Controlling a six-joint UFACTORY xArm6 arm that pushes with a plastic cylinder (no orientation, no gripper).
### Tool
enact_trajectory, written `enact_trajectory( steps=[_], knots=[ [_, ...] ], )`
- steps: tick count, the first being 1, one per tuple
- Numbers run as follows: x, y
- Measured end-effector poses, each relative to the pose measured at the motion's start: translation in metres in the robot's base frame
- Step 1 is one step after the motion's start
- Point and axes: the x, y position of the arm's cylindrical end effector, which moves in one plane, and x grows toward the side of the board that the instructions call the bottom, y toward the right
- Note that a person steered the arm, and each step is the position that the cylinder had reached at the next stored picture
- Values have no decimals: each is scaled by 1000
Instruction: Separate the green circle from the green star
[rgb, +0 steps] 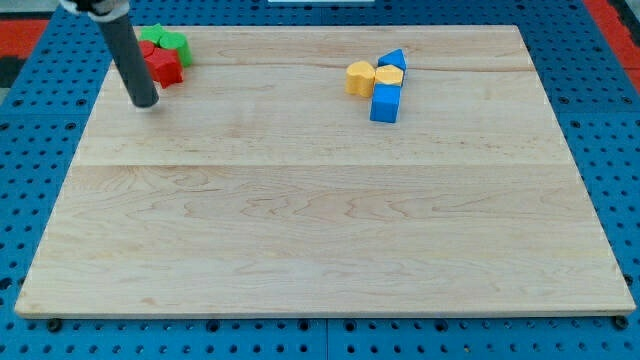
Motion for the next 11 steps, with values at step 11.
enact_trajectory(
  steps=[11],
  knots=[
    [-129,130]
  ],
)
